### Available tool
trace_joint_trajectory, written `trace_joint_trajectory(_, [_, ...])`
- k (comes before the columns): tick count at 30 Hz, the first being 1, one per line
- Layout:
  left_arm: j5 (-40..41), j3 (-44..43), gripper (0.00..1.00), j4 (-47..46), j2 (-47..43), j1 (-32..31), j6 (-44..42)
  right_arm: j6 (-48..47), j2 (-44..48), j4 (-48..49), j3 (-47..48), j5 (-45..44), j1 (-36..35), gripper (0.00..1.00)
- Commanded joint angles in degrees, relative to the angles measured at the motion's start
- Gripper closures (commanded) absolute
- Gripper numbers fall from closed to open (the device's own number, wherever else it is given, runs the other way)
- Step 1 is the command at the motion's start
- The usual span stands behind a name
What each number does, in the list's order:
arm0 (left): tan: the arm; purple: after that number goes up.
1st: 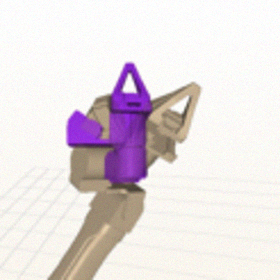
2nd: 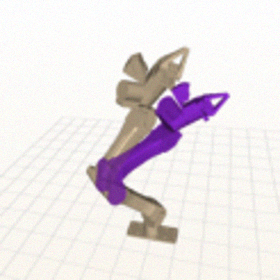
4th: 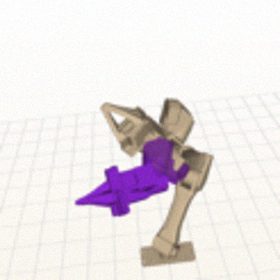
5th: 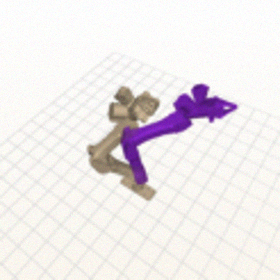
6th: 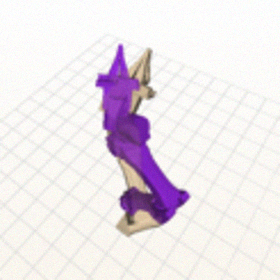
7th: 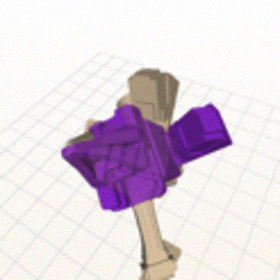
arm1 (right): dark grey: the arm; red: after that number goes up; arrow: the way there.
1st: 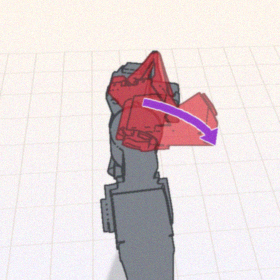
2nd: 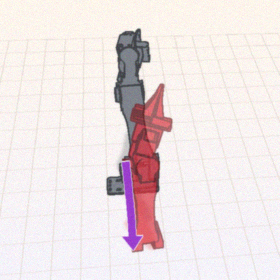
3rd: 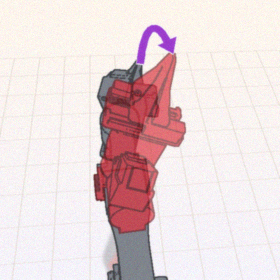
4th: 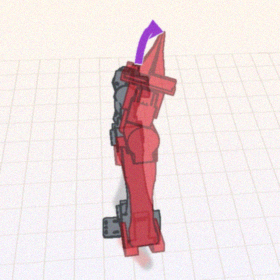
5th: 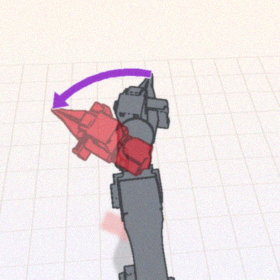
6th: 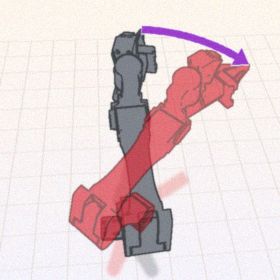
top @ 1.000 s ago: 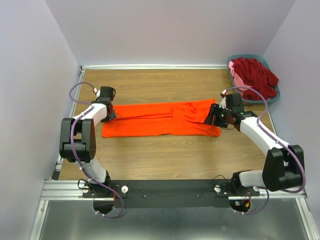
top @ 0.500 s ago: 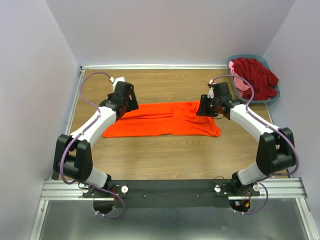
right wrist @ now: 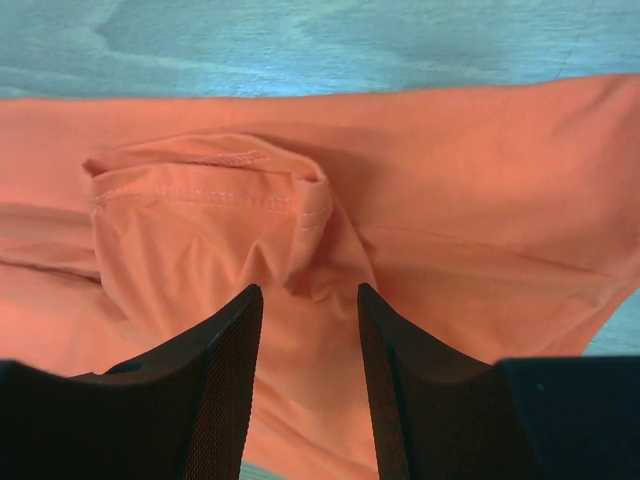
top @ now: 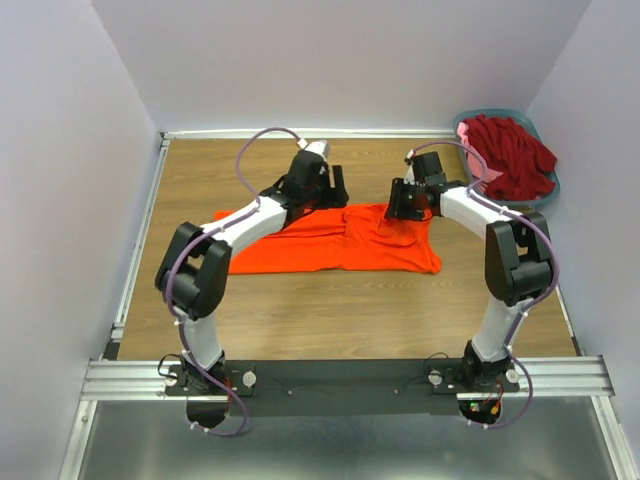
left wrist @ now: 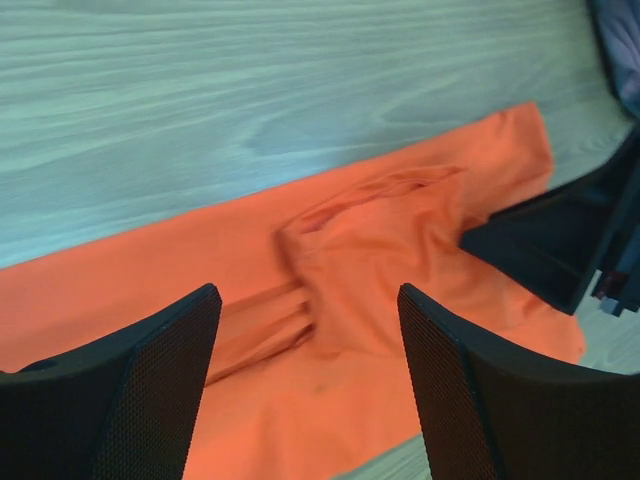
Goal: Fold and stack the t-shirts
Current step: Fold the tshirt
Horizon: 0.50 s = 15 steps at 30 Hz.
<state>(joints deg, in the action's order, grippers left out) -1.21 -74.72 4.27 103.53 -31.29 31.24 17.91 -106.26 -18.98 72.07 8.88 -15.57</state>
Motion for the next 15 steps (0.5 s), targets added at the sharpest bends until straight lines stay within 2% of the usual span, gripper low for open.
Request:
trace_joint_trajectory(1, [-2.7, -4.7, 0.22, -2.8, 5.1, -2.2, -0.7, 0.0, -1.2, 2.0, 2.2, 3.3, 1.5, 0.49])
trace_joint_trajectory(5, [-1.8, -8.6, 0.32, -1.6, 11.1, -3.3, -1.1, 0.1, -1.7, 2.2, 2.5, 5.0, 2.4, 0.48])
trace_joint_trajectory(7, [-0.9, -9.4, 0.33, -0.7, 12.4, -3.7, -1.3, -0.1, -1.8, 2.2, 2.7, 5.7, 2.5, 0.48])
trace_joint_trajectory(15, [0.8, -10.8, 0.47, 0.9, 16.1, -4.3, -2.8, 0.1, -3.0, 2.4, 3.7, 6.9, 2.9, 0.48])
